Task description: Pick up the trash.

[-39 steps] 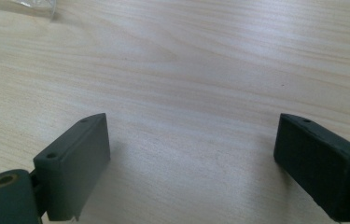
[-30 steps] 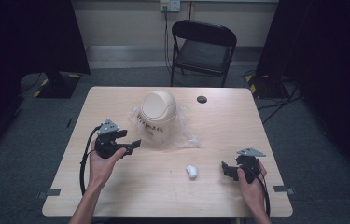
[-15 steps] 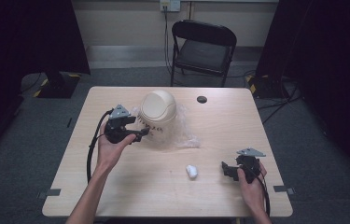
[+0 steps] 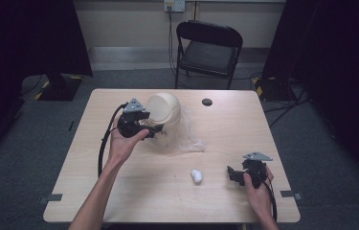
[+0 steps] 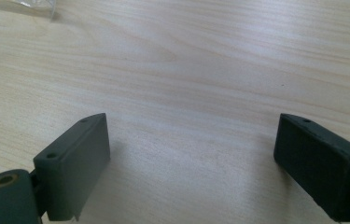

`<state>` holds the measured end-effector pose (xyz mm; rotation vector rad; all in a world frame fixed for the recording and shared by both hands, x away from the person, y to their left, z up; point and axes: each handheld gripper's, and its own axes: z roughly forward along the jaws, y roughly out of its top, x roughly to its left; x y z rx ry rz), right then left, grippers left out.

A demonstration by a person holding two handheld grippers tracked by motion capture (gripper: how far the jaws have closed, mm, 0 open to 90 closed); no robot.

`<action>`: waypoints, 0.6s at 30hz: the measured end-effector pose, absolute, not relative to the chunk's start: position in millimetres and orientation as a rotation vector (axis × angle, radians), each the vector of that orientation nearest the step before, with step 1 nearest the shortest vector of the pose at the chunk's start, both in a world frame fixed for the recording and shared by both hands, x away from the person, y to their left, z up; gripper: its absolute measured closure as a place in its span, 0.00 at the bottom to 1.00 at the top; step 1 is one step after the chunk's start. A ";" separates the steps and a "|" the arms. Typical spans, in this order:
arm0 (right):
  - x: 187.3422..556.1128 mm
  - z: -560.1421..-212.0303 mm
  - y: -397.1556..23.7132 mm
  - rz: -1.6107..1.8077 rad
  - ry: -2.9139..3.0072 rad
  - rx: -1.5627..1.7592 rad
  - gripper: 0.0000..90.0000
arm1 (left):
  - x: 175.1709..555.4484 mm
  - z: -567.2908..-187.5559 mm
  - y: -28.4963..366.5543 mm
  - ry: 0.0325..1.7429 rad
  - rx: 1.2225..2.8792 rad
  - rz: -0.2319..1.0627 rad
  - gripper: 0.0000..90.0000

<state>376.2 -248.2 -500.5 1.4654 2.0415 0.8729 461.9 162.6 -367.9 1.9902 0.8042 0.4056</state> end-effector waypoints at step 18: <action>376.2 -500.5 -248.3 0.873 2.042 1.464 0.11 | 482.0 -382.0 141.3 0.814 2.043 0.389 0.26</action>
